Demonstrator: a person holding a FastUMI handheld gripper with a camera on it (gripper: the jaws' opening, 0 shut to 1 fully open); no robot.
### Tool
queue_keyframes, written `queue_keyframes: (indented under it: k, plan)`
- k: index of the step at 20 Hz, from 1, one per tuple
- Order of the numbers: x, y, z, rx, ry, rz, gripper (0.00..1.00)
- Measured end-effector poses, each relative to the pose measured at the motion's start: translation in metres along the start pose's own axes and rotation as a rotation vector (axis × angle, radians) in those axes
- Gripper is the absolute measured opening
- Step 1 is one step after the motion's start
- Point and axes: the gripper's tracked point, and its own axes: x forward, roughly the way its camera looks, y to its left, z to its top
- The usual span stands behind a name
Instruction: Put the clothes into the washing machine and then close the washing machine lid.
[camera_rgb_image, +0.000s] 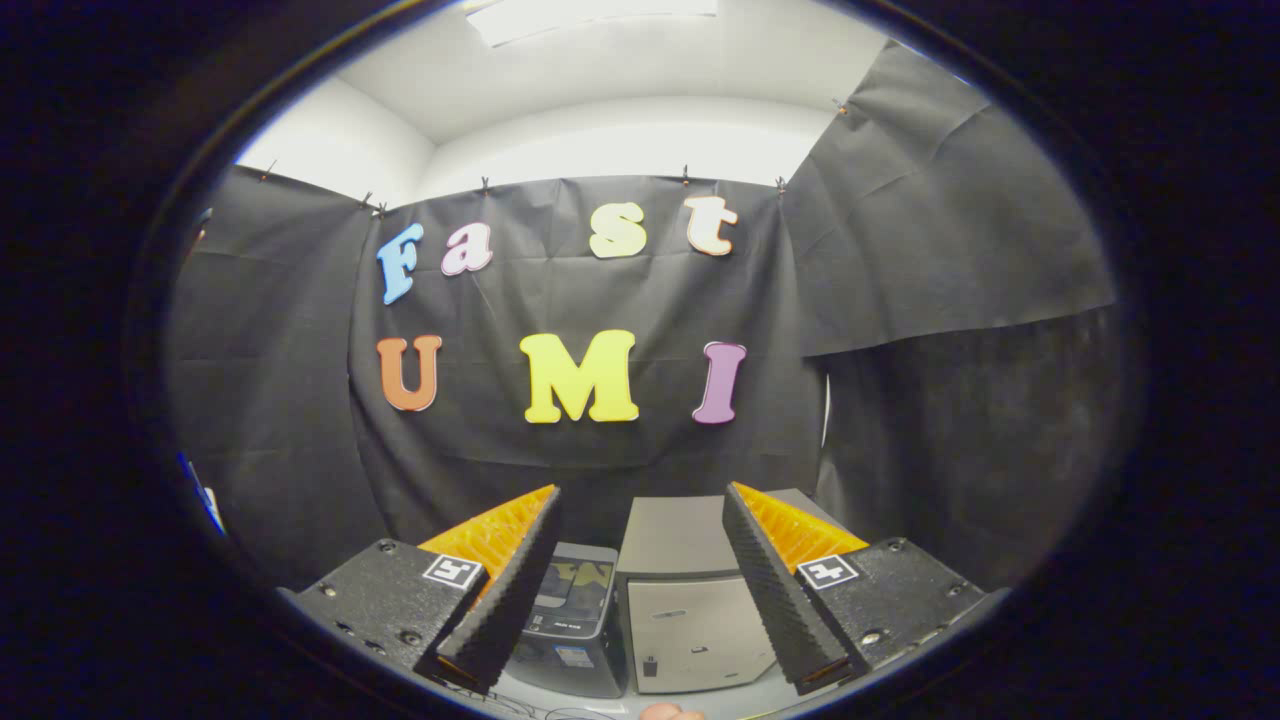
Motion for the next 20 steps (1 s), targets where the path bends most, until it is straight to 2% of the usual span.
queue_keyframes:
  k: [9,20]
  plan:
    - [-0.028,-0.04,-0.014,0.02,0.024,0.045,1.0]
    - [-0.028,-0.038,-0.011,0.016,0.022,0.092,1.0]
